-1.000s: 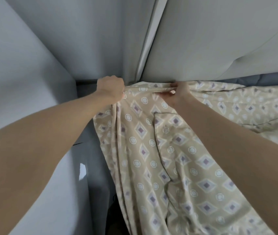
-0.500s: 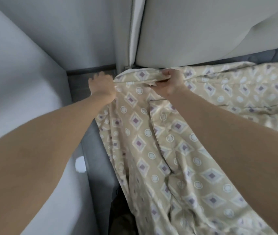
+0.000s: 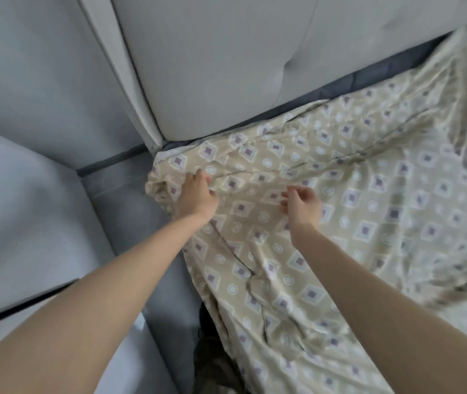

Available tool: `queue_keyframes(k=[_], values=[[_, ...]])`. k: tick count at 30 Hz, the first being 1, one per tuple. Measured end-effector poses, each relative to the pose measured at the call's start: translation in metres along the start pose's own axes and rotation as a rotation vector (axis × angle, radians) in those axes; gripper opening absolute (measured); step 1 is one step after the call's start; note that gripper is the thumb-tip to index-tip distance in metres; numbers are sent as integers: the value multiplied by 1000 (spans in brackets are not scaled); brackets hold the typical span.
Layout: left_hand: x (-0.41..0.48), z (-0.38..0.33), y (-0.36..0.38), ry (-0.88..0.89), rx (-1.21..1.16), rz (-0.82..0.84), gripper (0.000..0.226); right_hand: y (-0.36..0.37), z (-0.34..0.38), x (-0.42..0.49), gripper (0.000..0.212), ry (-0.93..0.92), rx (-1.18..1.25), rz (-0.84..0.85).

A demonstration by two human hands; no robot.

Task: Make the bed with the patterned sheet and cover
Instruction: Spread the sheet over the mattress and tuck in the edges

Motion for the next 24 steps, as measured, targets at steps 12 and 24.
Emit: queue_keyframes(k=[12,24], values=[[-2,-165,120,316,94,438,70,-221,-117,55,70,590,-188,-580],[17,-212,179,179,-91,516,108,-217,-181,97,90,630,463,80]])
Point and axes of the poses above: each hand's wrist, its own x-axis towards the middle knuckle, its own y-axis out of the palm, z = x × y, the point moved 9 cm from there along x, towards the middle knuckle, and after that the axes turned 14 degrees about y, right-handed, at the moved point
